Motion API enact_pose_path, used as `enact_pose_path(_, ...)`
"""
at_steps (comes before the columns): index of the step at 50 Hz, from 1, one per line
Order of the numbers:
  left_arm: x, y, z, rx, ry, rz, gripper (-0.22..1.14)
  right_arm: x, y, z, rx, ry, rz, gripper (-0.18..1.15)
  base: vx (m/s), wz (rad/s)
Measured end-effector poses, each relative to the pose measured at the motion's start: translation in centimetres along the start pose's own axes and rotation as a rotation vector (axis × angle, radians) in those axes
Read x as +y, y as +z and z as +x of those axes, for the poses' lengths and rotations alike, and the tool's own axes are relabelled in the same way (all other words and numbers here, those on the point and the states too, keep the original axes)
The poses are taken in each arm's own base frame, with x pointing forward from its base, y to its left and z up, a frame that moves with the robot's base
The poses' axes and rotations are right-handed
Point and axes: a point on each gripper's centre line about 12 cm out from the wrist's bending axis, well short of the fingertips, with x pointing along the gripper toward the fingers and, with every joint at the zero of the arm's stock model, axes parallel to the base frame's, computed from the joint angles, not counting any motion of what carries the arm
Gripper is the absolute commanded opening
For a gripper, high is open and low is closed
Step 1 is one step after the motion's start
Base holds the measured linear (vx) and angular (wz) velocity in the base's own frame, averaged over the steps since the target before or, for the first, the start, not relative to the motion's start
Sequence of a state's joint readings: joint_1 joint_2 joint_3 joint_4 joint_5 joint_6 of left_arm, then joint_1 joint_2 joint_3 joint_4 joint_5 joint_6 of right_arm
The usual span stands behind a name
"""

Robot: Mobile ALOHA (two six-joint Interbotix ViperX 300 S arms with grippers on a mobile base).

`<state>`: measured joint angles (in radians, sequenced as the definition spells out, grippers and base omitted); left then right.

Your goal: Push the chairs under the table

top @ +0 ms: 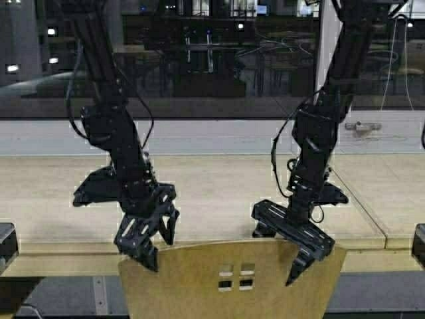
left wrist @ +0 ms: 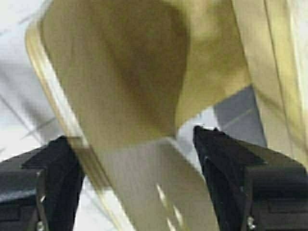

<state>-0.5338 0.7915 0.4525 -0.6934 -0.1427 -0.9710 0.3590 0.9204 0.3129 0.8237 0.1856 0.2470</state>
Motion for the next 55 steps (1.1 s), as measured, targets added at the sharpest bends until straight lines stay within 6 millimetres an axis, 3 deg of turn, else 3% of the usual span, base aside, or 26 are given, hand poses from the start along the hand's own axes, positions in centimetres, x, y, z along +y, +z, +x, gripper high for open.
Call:
enact_pose_path(14, -2.7, -1.3, -5.3, 0.091, -0.019, 0.003, 0.94, -1.0, -0.7, -5.1, -0.002, 0.015, 0.071, 0.94, 0.0, 0.0)
enact_pose_path(23, -3.4, -0.7, -9.1, 0.094, -0.07, 0.029, 0.94, -1.9, -1.4, -9.2, -0.003, 0.035, 0.097, 0.94, 0.0, 0.0)
enact_pose_path(39, -2.6, 2.0, -14.9, 0.052, -0.15, 0.069, 0.94, 1.4, 0.4, -17.0, -0.102, 0.208, 0.052, 0.94, -0.01, 0.0)
enact_pose_path(47, -1.1, 3.8, -17.3, 0.008, -0.171, 0.259, 0.93, 3.0, 1.0, -20.7, -0.193, 0.254, -0.168, 0.94, -0.03, 0.06)
enact_pose_path(55, -1.7, 5.8, -20.4, -0.071, -0.228, 0.675, 0.93, 3.5, 1.3, -25.4, -0.36, 0.269, -0.46, 0.94, -0.06, 0.16)
